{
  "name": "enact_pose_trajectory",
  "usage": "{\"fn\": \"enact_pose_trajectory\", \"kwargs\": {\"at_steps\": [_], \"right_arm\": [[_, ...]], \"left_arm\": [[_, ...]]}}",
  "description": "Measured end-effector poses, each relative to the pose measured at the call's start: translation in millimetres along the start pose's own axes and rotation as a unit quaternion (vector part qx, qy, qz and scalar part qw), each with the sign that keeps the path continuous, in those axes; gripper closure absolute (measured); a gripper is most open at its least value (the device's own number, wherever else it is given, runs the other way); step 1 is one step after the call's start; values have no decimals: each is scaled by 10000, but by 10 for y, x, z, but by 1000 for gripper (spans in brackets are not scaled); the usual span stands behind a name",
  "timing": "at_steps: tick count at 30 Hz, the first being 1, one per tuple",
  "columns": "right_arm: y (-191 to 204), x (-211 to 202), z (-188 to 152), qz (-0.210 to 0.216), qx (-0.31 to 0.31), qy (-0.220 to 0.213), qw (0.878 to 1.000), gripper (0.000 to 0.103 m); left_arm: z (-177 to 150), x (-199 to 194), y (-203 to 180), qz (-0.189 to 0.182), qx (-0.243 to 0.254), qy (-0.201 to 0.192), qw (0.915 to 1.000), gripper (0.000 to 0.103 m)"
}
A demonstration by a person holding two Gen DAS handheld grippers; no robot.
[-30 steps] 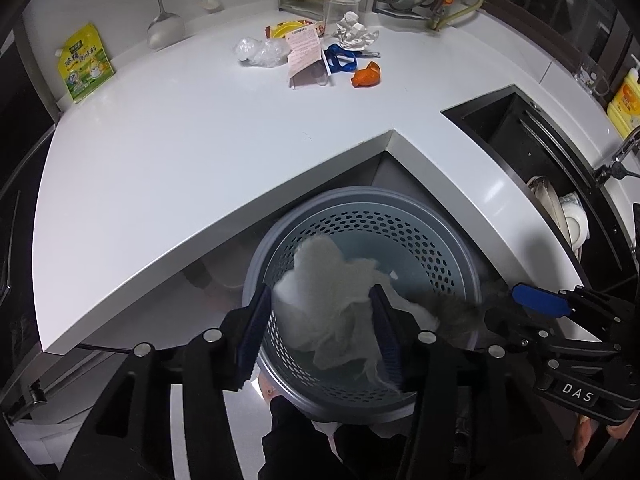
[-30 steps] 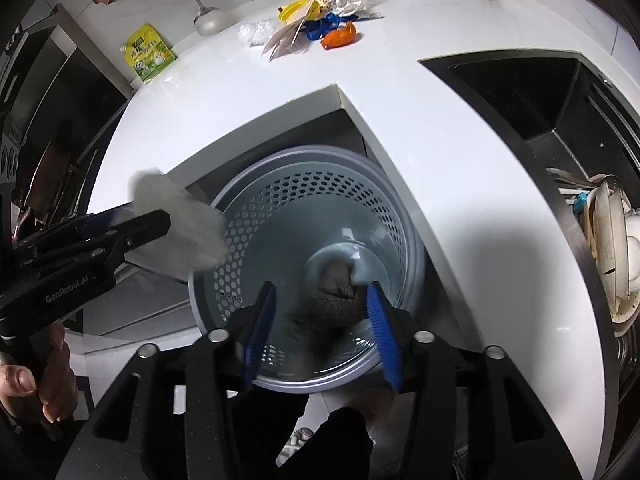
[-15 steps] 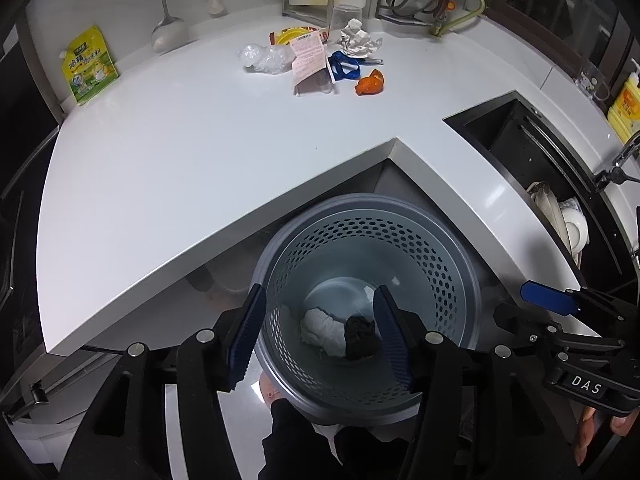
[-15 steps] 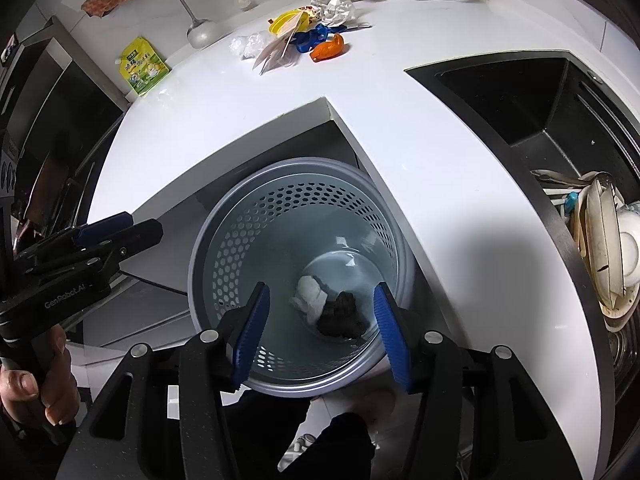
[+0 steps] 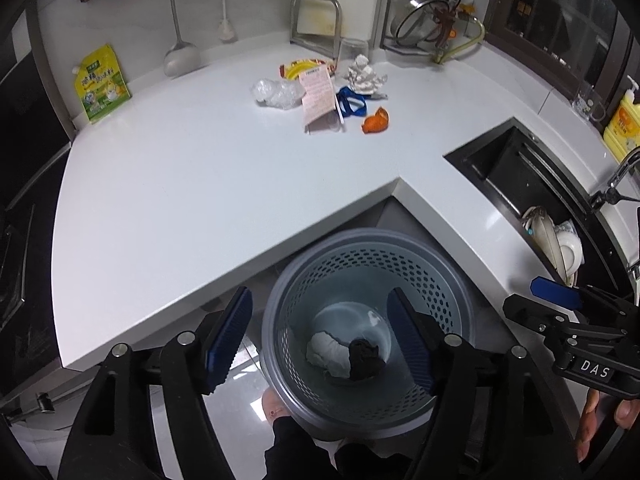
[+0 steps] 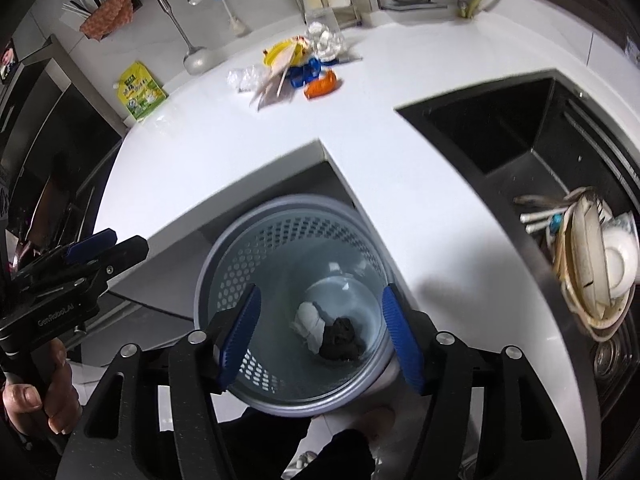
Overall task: Collect trash
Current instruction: 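Move both tools back toward the remaining trash pile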
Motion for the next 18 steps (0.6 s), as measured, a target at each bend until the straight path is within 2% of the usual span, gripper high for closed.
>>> {"fn": "enact_pose_trajectory", "kwargs": {"at_steps": [10,18], "right_arm": [[100,-113,355,-217,-26,-436,9988,39],[172,-12,726,-424,137,-628,9970,37]], "left_arm": [[327,-119,194,30,-28,-317,9995,23],[734,-90,446,194,-11,-656,9977,14]]}}
Point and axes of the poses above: each gripper's, at about its wrist camera, not at the fingertips, and x roughly the way its jaws point, y to its left, z to its top, the point moved 1 cm from there along x, roughly the way its jaws point, and after that the axes turned 9 degrees about -z, right-handed, at the moved point
